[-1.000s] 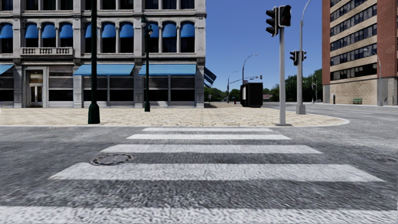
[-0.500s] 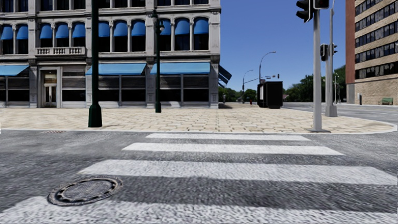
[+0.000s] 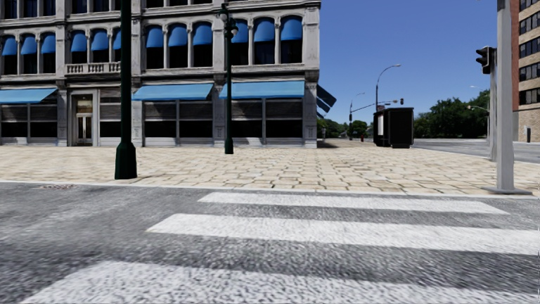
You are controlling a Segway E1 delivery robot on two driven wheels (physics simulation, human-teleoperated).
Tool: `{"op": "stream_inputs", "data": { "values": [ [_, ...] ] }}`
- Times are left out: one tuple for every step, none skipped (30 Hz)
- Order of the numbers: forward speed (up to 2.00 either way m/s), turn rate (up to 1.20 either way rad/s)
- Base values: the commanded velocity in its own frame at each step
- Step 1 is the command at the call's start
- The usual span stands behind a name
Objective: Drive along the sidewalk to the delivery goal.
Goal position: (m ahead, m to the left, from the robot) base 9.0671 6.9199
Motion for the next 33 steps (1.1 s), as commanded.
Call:
{"op": "stream_inputs", "data": {
  "values": [
    [2.00, 0.00],
    [2.00, 0.00],
    [2.00, 0.00],
    [2.00, 0.00],
    [2.00, 0.00],
    [2.00, 0.00],
    [2.00, 0.00],
    [2.00, 0.00],
    [2.00, 0.00],
    [2.00, 0.00],
    [2.00, 0.00],
    [2.00, 0.00],
    [2.00, 0.00],
    [2.00, 0.00],
    [2.00, 0.00],
    [2.00, 0.00],
    [2.00, 0.00],
    [2.00, 0.00],
    [2.00, 0.00],
    [2.00, 0.00],
    [2.00, 0.00],
    [2.00, 0.00],
    [2.00, 0.00],
    [2.00, 0.00],
    [2.00, 0.00],
    [2.00, 0.00],
    [2.00, 0.00],
    [2.00, 0.00],
    [2.00, 0.00],
    [2.00, 0.00],
    [2.00, 0.00],
    [2.00, 0.00],
    [2.00, 0.00]
  ]
}}
